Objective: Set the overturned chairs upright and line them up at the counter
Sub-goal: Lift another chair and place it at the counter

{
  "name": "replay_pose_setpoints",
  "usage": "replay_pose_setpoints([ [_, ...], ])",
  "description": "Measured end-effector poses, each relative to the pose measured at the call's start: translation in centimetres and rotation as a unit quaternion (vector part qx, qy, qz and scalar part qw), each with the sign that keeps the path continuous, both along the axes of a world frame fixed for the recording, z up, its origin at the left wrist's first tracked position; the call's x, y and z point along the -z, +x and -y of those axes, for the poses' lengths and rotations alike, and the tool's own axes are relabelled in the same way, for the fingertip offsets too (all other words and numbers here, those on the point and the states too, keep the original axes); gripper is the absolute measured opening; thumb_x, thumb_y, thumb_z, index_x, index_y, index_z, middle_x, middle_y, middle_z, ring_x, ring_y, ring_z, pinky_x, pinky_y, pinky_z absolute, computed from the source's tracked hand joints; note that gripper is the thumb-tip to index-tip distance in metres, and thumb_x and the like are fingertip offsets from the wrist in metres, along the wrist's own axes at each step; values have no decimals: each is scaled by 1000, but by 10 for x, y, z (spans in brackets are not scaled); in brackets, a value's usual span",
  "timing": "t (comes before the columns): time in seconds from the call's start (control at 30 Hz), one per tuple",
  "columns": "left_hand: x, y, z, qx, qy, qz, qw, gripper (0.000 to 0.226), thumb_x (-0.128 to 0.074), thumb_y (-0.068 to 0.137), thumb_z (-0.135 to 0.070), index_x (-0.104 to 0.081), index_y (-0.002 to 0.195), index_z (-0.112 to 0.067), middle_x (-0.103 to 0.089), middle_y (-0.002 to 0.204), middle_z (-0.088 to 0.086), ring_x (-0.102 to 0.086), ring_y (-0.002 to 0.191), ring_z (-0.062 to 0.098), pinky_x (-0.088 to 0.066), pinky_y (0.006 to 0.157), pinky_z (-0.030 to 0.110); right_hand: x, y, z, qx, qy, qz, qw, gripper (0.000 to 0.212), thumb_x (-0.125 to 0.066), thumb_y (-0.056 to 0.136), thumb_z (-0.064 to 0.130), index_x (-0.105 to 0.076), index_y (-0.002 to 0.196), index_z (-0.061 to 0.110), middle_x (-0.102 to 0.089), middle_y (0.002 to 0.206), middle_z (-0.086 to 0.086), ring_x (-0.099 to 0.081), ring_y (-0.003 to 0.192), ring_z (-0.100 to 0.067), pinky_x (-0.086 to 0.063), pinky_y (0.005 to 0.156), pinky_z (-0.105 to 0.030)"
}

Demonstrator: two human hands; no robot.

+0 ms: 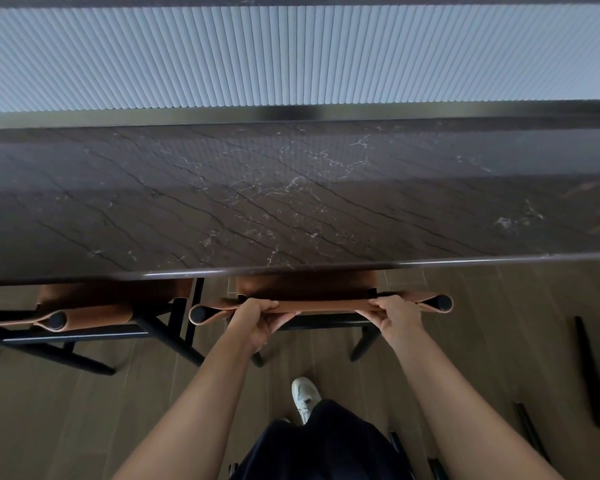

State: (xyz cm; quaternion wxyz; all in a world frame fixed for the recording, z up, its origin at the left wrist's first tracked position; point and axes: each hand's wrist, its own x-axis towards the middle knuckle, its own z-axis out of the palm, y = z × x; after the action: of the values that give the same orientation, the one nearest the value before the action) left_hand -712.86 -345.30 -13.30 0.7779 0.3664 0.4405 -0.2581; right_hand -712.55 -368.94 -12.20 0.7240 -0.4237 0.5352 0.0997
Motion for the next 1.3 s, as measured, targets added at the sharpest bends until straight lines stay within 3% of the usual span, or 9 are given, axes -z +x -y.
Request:
replay_pose_setpoints([
  [0.13, -1, 0, 1, -14, -8, -5, 1000, 31, -47, 93, 10, -47, 124, 8, -60, 117, 35, -66, 94, 49, -58, 50, 36, -1, -3, 0, -8, -4, 5, 1000, 24, -55, 86, -20, -54, 96, 1, -62, 113, -28, -66, 86, -36, -55, 51, -42],
  [0.27, -1, 0, 0, -18, -14, -6, 1000, 35, -47, 93, 10, -46, 127, 8, -58, 119, 35, -63, 101, 50, -59, 51, 38, -1, -4, 0, -6, -5, 11, 1000, 25, -55, 86, -19, -52, 99, 2, -61, 111, -29, -67, 85, -37, -57, 65, -46],
  [0.57, -3, -5, -2, -31, -34, 10, 999, 19, -50, 91, 10, -52, 110, 7, -60, 115, 34, -68, 84, 50, -61, 59, 42, 1, -11, -1, -12, -16, 29, 999, 24, -60, 86, -16, -52, 96, 5, -62, 101, -23, -68, 81, -32, -59, 54, -39],
  [0.73, 1, -7, -2, -49, -41, 16, 998, 35, -52, 92, 9, -48, 126, 8, -57, 124, 32, -61, 108, 48, -60, 57, 43, 6, -11, 0, -13, -24, 26, 999, 26, -62, 87, -13, -49, 93, 9, -63, 99, -19, -68, 79, -29, -58, 66, -40],
  [0.83, 0, -8, 0, -52, -31, 20, 998, 35, -52, 92, 8, -48, 127, 9, -58, 121, 32, -63, 103, 47, -61, 61, 44, 9, -11, 1, -14, -29, 17, 999, 26, -63, 87, -11, -48, 93, 9, -63, 99, -19, -68, 80, -29, -59, 72, -41],
  [0.97, 0, -8, 4, -56, -23, 36, 998, 28, -50, 93, 7, -49, 121, 9, -59, 118, 34, -65, 94, 47, -61, 60, 41, 9, -10, -2, -6, -18, 23, 1000, 22, -63, 87, -11, -50, 94, 6, -64, 101, -20, -68, 83, -28, -57, 67, -39],
  [1.1, -2, -7, 5, -58, -23, 40, 997, 11, -49, 94, 7, -54, 103, 8, -60, 109, 36, -68, 81, 47, -61, 64, 42, 6, -14, -5, 9, 10, 52, 999, 14, -63, 90, -6, -56, 97, 4, -66, 99, -18, -69, 84, -27, -58, 66, -38],
  [1.3, -11, -17, 10, -68, -58, 47, 995, 8, -54, 96, -3, -56, 95, 5, -64, 104, 28, -64, 96, 43, -59, 70, 44, 3, -30, -19, 52, 21, 89, 994, 3, -61, 94, 1, -58, 96, 2, -69, 93, -17, -72, 75, -23, -57, 51, -31],
])
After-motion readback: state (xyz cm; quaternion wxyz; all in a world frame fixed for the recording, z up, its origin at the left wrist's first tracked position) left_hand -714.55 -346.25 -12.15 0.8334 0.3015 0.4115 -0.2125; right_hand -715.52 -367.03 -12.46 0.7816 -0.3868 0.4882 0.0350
